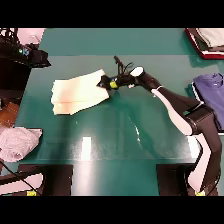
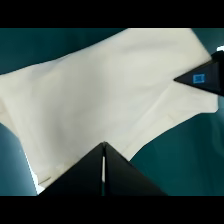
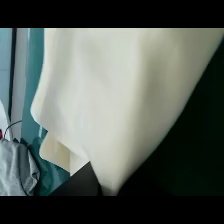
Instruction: Fold the shirts.
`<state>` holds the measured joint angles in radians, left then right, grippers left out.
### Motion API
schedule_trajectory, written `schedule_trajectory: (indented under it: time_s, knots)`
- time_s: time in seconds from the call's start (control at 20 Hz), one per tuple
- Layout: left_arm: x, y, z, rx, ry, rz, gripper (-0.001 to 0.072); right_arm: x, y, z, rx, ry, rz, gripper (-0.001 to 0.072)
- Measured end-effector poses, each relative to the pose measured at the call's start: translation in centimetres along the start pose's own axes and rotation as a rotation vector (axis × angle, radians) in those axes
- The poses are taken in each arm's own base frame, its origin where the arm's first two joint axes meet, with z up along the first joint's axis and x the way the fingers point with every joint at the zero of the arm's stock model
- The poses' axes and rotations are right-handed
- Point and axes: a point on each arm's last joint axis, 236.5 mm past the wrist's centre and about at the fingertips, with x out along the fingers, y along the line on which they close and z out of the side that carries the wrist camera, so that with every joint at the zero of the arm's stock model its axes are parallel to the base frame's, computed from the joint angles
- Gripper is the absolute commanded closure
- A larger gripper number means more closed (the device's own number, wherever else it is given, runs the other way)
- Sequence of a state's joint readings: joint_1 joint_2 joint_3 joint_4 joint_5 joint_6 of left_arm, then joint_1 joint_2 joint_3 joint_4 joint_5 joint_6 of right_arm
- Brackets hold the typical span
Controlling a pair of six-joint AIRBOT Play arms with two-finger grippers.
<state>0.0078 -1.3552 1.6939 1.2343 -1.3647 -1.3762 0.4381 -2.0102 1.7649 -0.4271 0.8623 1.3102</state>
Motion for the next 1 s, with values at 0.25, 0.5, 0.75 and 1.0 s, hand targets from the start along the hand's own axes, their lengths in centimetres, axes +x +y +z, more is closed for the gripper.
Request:
schedule_trajectory:
  time_s: [0.25, 0.5, 0.75, 1.0]
  knots:
    - [0.0, -0.1, -0.7, 0.016, 0.028, -0.006, 0.0683, -12.1, -1.1, 7.6, -0.1, -0.145, -0.091, 0.0697]
    - [0.0, -0.3, -0.7, 0.018, 0.03, -0.016, 0.0683, -31.5, -6.9, 12.7, -0.115, -0.337, -0.348, 0.0698]
    - [0.0, -1.4, -0.5, 0.008, 0.019, -0.061, 0.0683, -49.0, -13.4, 12.9, -0.007, -0.553, -0.557, 0.0698]
    - [-0.1, -2.3, -0.3, -0.001, 0.013, -0.094, 0.0683, -58.9, -17.1, 11.0, 0.062, -0.693, -0.666, 0.0698]
